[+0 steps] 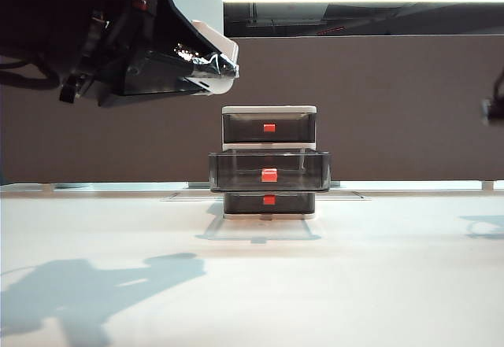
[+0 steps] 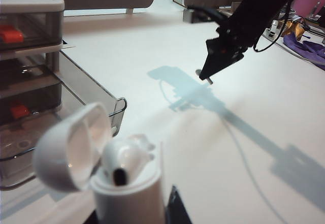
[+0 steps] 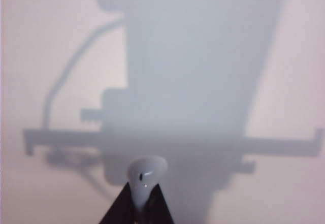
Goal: Pick up the earphone case on the table, open the lid, insert the wireless earphone on the table into it, close the lid, put the earphone case into the second layer of the drawer, and finally close the drawer.
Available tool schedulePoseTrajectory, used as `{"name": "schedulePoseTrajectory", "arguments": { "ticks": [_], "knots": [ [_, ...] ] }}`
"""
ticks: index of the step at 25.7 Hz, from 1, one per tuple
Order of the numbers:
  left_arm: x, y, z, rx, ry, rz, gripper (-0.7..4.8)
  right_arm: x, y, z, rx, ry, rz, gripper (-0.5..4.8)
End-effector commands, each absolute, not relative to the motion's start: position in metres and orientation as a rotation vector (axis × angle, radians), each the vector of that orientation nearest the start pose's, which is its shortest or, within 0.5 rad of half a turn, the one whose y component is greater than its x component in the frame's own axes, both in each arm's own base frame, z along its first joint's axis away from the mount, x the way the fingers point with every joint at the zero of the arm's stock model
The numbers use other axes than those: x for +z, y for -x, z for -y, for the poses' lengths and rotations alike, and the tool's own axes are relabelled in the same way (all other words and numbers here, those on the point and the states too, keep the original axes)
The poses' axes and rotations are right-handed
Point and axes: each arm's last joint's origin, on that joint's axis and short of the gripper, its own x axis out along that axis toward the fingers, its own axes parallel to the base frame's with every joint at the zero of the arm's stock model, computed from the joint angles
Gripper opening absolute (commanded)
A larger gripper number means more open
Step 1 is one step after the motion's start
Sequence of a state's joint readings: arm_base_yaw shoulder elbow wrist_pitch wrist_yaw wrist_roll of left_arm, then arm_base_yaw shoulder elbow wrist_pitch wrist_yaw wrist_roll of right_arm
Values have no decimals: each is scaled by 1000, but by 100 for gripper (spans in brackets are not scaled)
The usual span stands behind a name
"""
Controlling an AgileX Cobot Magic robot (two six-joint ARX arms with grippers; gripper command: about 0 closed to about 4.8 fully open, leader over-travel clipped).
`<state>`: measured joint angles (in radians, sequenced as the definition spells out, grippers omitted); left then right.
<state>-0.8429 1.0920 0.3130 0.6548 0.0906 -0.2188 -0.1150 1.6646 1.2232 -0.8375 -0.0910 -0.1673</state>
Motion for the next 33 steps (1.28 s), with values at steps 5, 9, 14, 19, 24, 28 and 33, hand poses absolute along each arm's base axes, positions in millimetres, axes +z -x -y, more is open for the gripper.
{"name": "schedulePoseTrajectory", "arguments": {
  "ticks": [5,9,14,19,24,28,33],
  "knots": [
    [200,-138,160,-925,167,-198,65,291,-287,-10,214,-42,-1009,8],
    [200,-138,160,-926,167,-198,65,321,-267,-35,333,-97,-868,8],
    [200,-138,160,-926,167,-198,65,337,-248,-62,427,-90,-814,7],
    [200,-138,160,-925,167,-198,65,347,-230,-100,528,-81,-765,-1],
    [200,-138,160,-925,167,-197,65,352,-216,-133,563,-87,-722,-1],
    [200,-138,160,-925,167,-198,65,345,-199,-164,625,-84,-699,-1],
    [200,-138,160,-925,166,-197,65,335,-178,-194,689,-107,-655,-1]
  ]
}}
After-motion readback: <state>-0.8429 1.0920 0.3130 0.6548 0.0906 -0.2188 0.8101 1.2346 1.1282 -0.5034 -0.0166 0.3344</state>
